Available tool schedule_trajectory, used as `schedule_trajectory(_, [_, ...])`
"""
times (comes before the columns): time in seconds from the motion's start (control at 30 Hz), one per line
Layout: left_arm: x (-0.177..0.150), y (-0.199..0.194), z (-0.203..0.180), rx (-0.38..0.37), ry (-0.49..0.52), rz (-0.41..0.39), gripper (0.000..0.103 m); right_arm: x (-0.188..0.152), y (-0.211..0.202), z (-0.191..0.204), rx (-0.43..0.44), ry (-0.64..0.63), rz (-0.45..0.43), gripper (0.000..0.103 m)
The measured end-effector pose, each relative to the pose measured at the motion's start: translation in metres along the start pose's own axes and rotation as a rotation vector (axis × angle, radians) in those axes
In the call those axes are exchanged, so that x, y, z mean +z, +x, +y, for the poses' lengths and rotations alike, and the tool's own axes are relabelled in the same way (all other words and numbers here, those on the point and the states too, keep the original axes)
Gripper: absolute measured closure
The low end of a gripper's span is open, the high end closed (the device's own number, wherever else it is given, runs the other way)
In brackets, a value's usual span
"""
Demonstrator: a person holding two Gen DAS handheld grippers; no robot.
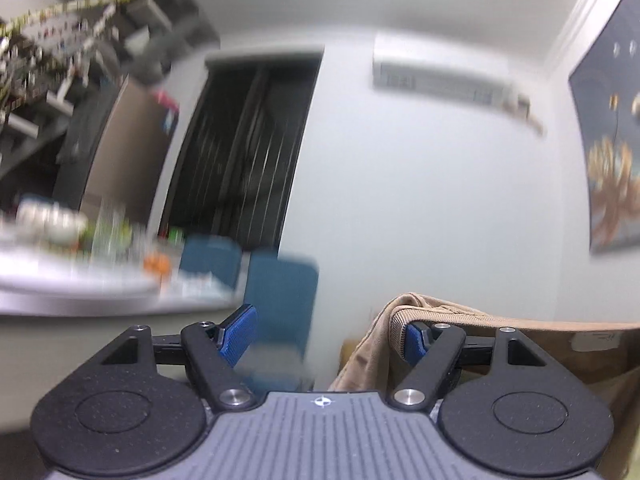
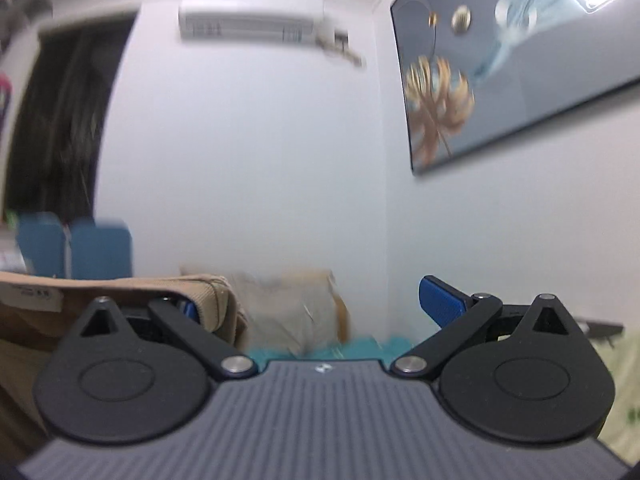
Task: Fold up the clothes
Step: 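Raise the held T-shirt high with both grippers to unfold it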
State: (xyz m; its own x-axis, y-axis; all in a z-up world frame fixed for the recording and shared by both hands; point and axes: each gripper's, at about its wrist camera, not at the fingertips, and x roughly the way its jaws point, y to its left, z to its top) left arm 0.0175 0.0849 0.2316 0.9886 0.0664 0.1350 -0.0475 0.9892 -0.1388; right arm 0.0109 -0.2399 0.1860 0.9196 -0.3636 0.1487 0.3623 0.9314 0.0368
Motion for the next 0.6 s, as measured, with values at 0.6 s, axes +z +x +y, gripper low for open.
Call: schedule_trajectory(0.6, [0.181,0.042,-0.087,-0.012,0.123,-0.080,0.025,0.208,0.029,-0.028,0.074,-0.086,-0.100,0.000])
